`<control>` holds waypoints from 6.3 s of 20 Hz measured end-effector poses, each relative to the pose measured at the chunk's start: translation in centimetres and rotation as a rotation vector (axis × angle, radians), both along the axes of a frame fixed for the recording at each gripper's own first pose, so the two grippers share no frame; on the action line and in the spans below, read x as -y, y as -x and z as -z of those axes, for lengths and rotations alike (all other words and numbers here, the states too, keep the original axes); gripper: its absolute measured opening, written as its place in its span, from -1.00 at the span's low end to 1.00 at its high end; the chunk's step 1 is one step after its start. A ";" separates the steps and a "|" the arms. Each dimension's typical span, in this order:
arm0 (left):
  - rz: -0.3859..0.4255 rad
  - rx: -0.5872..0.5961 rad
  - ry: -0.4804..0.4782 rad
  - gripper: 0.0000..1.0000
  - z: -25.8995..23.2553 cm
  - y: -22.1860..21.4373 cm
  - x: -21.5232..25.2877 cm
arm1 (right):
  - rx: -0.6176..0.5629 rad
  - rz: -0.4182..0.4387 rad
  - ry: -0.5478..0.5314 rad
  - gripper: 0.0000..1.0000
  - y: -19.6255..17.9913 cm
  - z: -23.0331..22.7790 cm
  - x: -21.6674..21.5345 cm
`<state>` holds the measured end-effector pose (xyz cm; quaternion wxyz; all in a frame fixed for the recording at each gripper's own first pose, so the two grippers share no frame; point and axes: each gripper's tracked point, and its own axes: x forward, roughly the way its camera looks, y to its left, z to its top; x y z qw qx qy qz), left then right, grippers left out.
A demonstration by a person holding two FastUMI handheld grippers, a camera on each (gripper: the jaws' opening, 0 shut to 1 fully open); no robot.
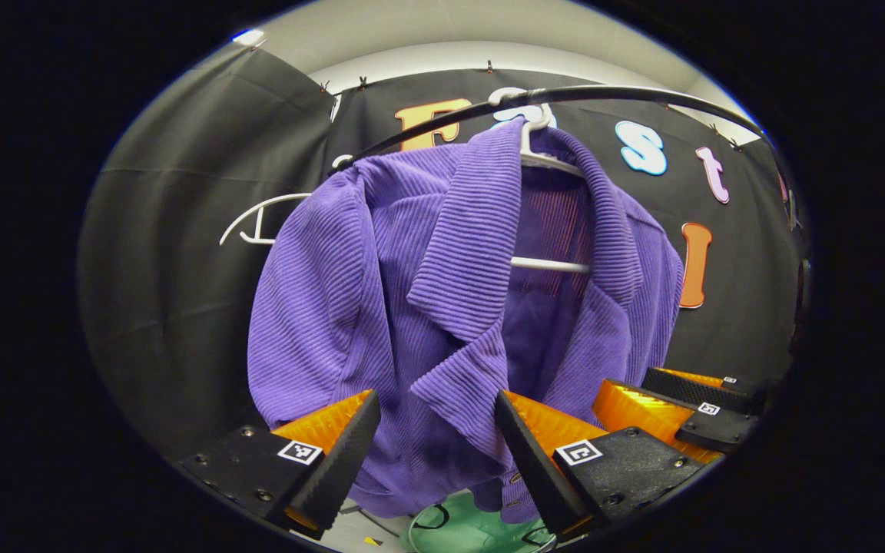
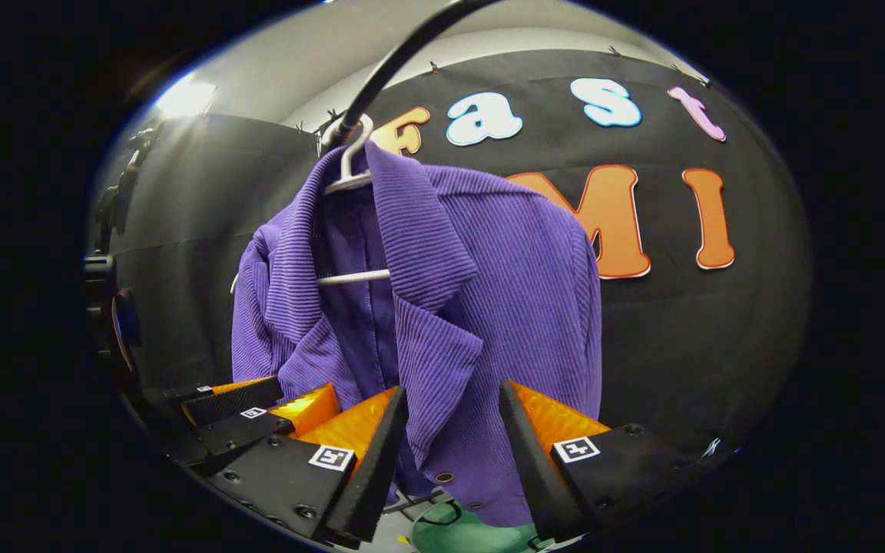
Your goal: Grasp the clothes on the hanger with both hands and then place them into the laundry hamper below.
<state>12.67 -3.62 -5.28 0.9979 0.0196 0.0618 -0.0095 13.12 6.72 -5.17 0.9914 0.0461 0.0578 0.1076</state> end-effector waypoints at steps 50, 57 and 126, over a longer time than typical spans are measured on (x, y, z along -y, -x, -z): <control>0.259 0.215 0.136 -1.00 -23.1 1.9 -16.9 | 0.020 0.194 -0.542 -0.84 -7.8 -17.8 17.8; 0.219 0.211 0.073 -1.00 -24.0 -1.2 -19.1 | 0.024 0.157 -0.540 -0.85 -8.8 -20.3 18.2; 0.561 -0.411 0.043 -1.00 7.4 5.9 12.5 | -0.455 0.342 -0.234 -0.84 7.7 12.6 14.0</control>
